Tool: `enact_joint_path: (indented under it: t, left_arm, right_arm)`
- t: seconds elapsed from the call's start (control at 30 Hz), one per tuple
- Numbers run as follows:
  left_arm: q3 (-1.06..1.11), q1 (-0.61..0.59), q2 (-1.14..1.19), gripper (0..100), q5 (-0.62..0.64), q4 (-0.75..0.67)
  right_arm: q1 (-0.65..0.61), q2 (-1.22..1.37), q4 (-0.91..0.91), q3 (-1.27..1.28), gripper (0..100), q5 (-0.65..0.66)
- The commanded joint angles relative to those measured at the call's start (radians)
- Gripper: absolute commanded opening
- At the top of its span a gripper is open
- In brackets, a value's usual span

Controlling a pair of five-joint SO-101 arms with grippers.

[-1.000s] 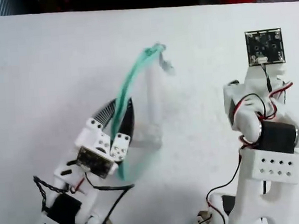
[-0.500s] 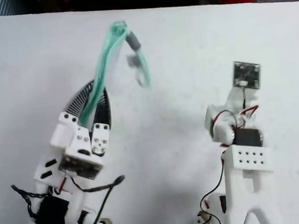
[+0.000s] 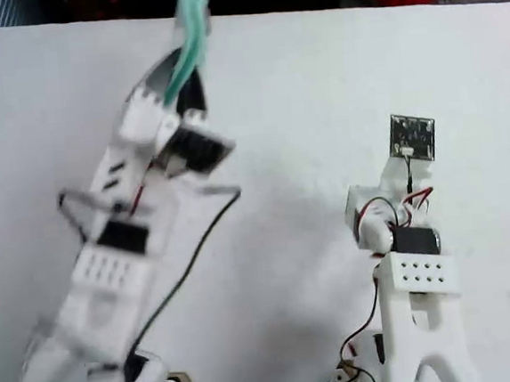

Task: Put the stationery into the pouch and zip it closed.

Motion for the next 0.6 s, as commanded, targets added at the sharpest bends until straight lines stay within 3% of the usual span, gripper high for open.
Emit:
enact_joint_path:
  t: [0.0, 0.1, 0.4, 0.5, 0.57]
  left_arm:
    - [-0.184, -0.002, 0.176, 2, -0.072, -0.046]
    - [-0.184, 0.048, 0.302, 2, -0.13, -0.069]
    - [0.0, 0.306, 0.357, 5, -0.1, -0.138]
    - [0.044, 0.361, 0.354, 16, -0.075, -0.051]
    - [0.034, 0.38, 0.354, 16, -0.005, 0.044]
  right_arm:
    - [0.001, -0.005, -0.012, -0.008, 29.4, -0.003]
    - [0.001, -0.005, -0.016, -0.008, 29.4, -0.003]
    - [0.002, -0.013, -0.13, 0.041, 29.4, -0.002]
    - [0.004, -0.015, -0.13, 0.041, 29.4, -0.002]
    - [0.013, -0.015, -0.13, 0.041, 29.4, 0.0]
